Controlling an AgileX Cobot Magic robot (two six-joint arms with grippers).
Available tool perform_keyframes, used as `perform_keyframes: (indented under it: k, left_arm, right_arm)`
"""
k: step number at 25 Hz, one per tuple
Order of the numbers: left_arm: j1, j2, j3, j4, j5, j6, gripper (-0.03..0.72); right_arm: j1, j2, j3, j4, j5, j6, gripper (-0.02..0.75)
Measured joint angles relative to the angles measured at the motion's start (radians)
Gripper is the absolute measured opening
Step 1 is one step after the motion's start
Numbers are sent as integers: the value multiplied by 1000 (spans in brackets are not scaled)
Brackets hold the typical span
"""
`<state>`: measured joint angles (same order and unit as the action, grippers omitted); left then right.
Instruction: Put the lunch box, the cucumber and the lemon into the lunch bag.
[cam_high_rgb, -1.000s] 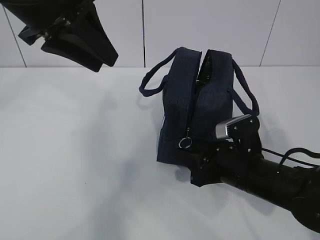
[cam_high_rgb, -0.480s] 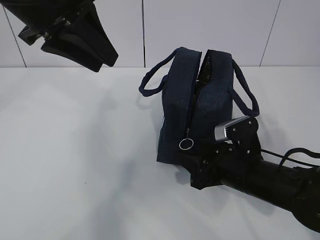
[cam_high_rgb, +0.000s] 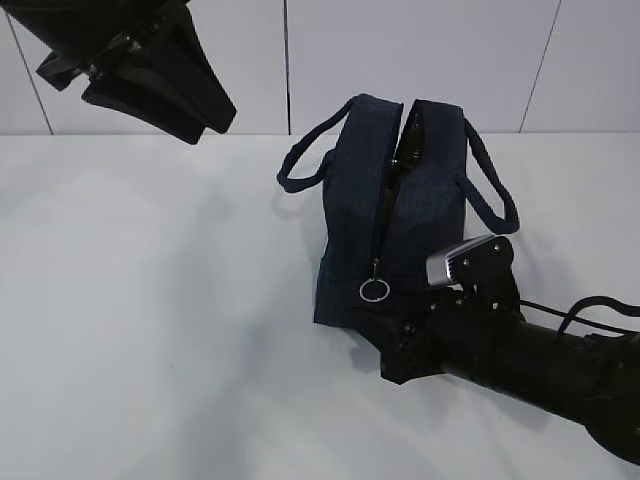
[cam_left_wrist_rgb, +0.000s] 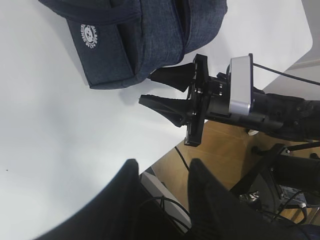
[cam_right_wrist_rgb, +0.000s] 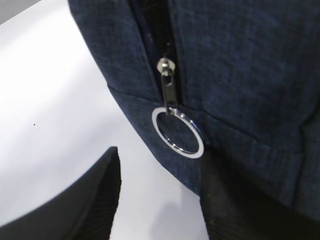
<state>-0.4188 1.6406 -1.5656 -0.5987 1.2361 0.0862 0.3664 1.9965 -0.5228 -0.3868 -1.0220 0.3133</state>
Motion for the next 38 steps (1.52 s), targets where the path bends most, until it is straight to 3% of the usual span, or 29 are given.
perform_keyframes:
  k: [38]
  left_arm:
    - [0, 0, 0, 0, 0, 0, 239]
  right_arm:
    - [0, 0, 0, -7, 1, 0, 407]
